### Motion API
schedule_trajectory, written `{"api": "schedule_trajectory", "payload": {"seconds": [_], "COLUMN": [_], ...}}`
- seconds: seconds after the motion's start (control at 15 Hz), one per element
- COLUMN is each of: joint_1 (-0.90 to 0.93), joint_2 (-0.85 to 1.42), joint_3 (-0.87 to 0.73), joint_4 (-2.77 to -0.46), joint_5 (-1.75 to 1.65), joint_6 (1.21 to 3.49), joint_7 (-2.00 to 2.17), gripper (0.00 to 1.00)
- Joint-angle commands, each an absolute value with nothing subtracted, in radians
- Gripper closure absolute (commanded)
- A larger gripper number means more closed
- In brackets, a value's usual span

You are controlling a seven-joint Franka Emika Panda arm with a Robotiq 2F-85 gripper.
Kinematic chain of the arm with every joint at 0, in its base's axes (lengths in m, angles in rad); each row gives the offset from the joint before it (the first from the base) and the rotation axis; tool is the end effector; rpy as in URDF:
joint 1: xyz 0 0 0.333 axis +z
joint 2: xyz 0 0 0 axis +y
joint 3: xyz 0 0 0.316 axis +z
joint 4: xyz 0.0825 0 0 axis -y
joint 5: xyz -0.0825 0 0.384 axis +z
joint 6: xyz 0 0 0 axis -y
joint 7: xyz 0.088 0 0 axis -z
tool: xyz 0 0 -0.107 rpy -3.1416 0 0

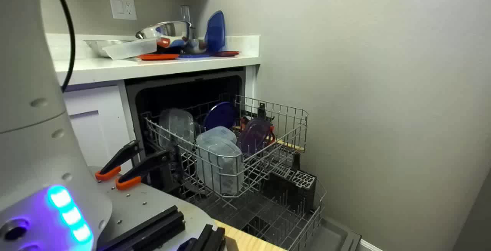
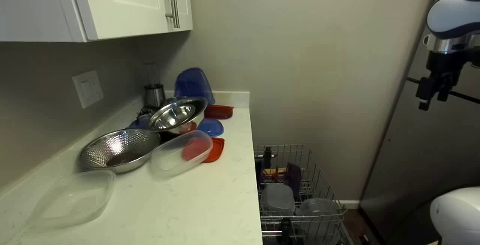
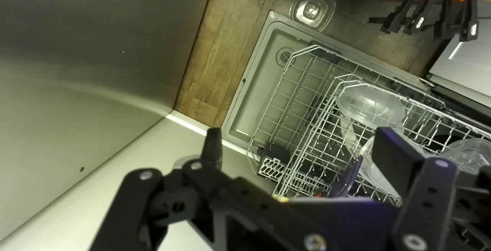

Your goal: Push in the rack of the dishwasher

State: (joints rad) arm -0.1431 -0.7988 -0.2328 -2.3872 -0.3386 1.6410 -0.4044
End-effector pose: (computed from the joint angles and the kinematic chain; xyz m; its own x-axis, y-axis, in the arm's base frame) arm 0.2763 -0.1663 0.5785 0.9936 0.1082 -0.0323 0.1122 -0.9786 0.1728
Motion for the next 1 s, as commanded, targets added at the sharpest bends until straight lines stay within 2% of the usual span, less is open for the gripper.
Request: {"api": "schedule_trajectory", "payload": {"seconds": [0.0, 0.93], "joint_1": [-0.124, -0.125], "joint_2": [-0.801, -0.794], "joint_3": [-0.244, -0.245], "joint_4": [-2.384, -2.393], "joint_5": [-0.347, -0.364], "joint_6": [1.634, 1.646], "joint_7": [-0.395, -0.399], "gripper": [0.00, 0.00]}}
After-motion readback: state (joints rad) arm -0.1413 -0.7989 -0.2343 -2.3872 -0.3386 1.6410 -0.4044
